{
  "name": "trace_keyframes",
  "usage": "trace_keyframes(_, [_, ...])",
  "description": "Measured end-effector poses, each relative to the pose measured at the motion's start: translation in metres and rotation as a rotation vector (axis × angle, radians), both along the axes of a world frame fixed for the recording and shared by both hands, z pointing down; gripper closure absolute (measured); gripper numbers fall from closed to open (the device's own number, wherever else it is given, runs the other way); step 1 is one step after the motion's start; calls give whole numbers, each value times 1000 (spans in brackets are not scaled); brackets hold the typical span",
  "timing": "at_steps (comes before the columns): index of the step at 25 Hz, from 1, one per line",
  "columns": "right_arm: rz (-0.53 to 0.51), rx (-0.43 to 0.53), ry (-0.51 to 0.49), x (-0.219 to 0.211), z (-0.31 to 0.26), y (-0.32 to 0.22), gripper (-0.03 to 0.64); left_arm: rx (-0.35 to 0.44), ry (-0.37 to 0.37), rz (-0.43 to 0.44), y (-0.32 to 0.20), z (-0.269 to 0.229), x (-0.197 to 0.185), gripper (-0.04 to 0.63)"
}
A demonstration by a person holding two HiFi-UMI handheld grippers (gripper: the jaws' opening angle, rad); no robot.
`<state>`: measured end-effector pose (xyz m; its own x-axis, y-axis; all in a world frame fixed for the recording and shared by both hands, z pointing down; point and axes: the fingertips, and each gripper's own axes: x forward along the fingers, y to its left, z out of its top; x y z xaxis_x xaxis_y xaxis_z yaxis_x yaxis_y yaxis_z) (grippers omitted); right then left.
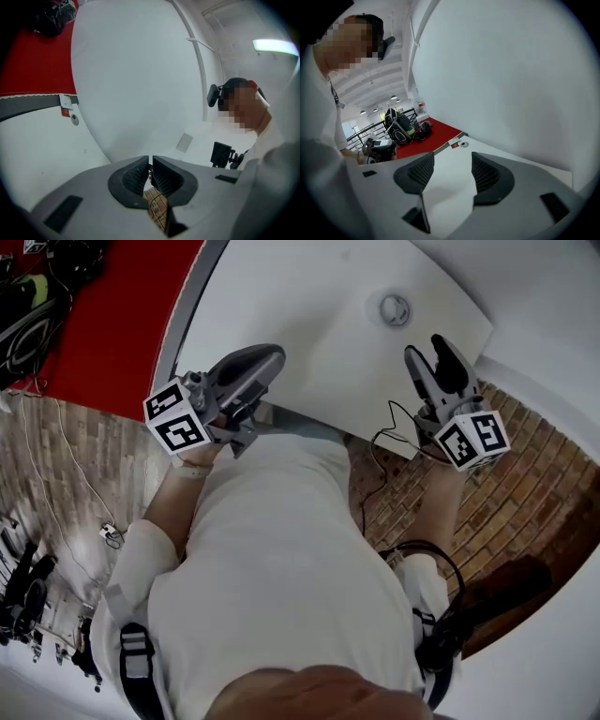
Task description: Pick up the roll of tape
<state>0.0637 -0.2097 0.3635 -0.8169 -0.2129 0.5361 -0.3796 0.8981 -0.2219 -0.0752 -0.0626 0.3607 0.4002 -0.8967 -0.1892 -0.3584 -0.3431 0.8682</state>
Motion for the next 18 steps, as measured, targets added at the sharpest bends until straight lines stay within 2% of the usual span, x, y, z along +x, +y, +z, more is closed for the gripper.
trace_keyframes(18, [-255,-77,282,-1,147,-39,365,-133,32,-53,-22,93,35,584])
